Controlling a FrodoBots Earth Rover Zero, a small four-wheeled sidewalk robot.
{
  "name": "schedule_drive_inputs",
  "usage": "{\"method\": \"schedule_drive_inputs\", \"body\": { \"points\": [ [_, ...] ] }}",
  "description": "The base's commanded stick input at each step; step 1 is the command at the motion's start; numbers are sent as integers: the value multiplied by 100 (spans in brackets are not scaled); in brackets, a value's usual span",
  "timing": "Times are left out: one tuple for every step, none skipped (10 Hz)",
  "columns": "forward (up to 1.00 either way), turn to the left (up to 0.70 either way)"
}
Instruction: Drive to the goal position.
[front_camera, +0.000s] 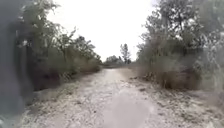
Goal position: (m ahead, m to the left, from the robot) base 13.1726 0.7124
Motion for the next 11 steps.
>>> {"method": "schedule_drive_inputs", "body": {
  "points": [
    [70,0],
    [70,0],
    [70,0],
    [70,0],
    [70,0],
    [70,0],
    [70,0],
    [70,0],
    [70,0],
    [70,0],
    [70,0]
  ]
}}
